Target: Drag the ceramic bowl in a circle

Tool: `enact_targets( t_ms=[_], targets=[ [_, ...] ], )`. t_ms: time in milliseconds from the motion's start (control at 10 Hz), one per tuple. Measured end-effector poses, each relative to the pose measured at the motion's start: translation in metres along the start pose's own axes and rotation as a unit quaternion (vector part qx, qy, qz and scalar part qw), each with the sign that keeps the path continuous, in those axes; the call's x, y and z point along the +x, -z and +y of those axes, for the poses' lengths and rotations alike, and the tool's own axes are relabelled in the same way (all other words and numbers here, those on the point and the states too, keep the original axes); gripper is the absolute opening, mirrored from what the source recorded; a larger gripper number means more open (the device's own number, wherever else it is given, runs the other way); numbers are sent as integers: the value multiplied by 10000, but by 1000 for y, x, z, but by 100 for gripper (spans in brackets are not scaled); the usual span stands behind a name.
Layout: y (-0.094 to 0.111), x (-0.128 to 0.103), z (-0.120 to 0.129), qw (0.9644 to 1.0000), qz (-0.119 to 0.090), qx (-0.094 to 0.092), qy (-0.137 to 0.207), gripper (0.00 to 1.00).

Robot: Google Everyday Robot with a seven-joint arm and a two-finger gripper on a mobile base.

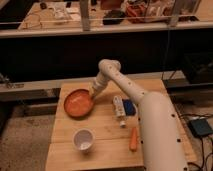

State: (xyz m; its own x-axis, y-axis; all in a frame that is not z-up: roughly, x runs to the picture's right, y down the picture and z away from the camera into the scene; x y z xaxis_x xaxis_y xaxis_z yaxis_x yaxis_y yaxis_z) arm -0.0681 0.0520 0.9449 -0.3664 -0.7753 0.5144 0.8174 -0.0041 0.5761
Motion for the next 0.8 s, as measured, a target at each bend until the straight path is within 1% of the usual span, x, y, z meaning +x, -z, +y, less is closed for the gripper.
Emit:
enact_targets(
  t_ms=[100, 300, 500, 600, 800],
  targets=[
    [6, -6, 14, 9997, 32, -73, -225, 0],
    [20, -22, 34, 9988, 65, -148, -471, 0],
    [38, -53, 53, 9974, 89, -190, -694, 0],
    [43, -64, 54, 9975, 64, -190, -683, 0],
    [42, -87, 44, 9987, -79, -141, -484, 0]
  ],
)
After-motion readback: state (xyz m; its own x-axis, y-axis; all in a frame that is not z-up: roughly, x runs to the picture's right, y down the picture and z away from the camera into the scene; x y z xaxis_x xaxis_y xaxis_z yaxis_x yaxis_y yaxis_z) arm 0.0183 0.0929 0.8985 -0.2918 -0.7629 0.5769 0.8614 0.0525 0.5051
